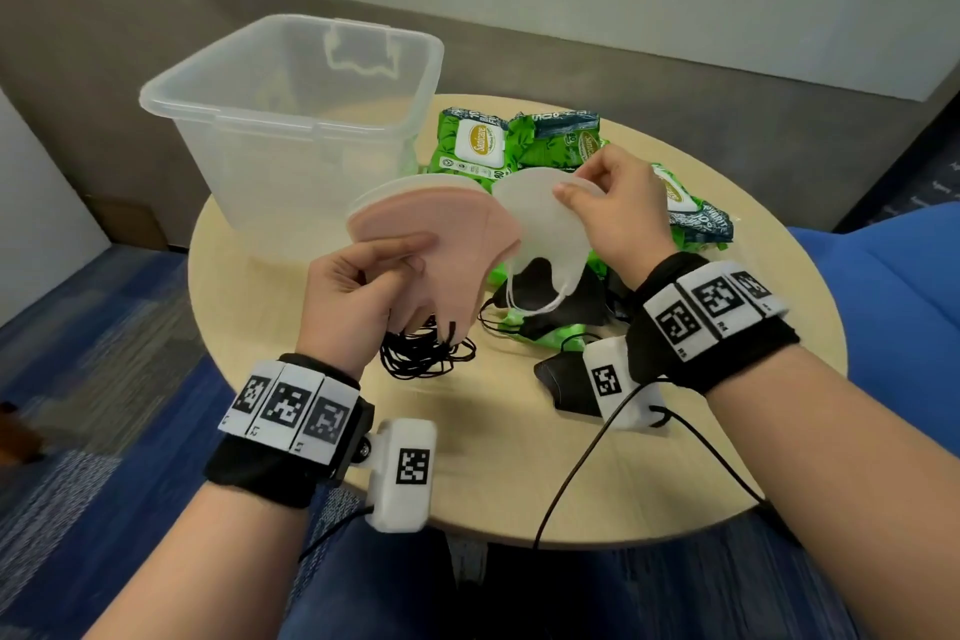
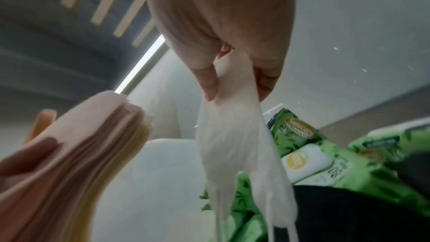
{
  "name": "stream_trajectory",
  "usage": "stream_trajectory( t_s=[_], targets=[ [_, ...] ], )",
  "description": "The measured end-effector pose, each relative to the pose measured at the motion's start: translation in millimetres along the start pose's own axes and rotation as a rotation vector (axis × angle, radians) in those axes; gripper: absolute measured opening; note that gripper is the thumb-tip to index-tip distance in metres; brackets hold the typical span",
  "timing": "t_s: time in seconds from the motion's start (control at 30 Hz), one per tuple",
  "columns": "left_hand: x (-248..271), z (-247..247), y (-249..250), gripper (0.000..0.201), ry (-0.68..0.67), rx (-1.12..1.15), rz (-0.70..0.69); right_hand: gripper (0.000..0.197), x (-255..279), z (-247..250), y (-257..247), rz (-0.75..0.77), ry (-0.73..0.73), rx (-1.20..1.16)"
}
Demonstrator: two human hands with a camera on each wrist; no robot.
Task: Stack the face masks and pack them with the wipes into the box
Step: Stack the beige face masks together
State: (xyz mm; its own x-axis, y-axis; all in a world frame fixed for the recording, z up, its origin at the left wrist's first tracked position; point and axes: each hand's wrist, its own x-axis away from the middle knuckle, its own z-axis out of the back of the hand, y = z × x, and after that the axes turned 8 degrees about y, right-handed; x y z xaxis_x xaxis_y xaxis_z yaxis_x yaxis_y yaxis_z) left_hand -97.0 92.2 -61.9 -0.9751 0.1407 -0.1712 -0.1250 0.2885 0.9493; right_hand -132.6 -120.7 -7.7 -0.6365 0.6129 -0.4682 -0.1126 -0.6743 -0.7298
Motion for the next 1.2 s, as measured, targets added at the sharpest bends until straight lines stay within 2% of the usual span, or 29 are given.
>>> stream_trajectory(
  t_s=[0.07, 0.17, 0.33, 0.47, 0.53, 0.63, 0.73, 0.87, 0.97, 1.13, 1.2],
  targets=[
    [4, -3, 6, 0.044, -0.060, 0.034, -0.021, 0.013, -3, -2, 0, -0.078, -0.033, -0.005],
    [9, -9, 11, 0.049, -0.118, 0.090, -0.028, 0.017, 4, -8, -8, -0.137, -0.230, -0.104],
    [9, -11, 9, 0.028, -0.137, 0.101, -0.036, 0.018, 22, -10, -25, -0.300, -0.546, -0.605],
    [11, -12, 10, 0.029, -0.122, 0.038, -0.089, 0.020, 27, -7, -29, -0.385, -0.623, -0.743],
    [10, -12, 8, 0.024, -0.089, 0.006, -0.116, 0.011, 29, -4, -31, -0.410, -0.675, -0.802],
    [9, -12, 7, 0.017, -0.073, -0.026, -0.155, 0.033, 32, 2, -30, -0.379, -0.815, -0.907],
    [10, -13, 10, 0.023, -0.056, -0.015, -0.147, 0.060, 33, -2, -24, -0.294, -0.799, -0.881],
    [11, -14, 11, 0.022, -0.044, 0.012, -0.129, 0.052, 35, -6, -26, -0.271, -0.717, -0.909],
    [12, -14, 10, 0.016, -0.055, 0.039, -0.131, 0.053, 36, -6, -25, -0.245, -0.717, -0.934],
    [11, -15, 13, 0.017, -0.062, 0.042, -0.152, 0.053, 35, -2, -27, -0.206, -0.709, -0.936],
    [11, -16, 15, 0.023, -0.049, 0.049, -0.130, 0.053, 35, 0, -28, -0.201, -0.703, -0.947]
  ],
)
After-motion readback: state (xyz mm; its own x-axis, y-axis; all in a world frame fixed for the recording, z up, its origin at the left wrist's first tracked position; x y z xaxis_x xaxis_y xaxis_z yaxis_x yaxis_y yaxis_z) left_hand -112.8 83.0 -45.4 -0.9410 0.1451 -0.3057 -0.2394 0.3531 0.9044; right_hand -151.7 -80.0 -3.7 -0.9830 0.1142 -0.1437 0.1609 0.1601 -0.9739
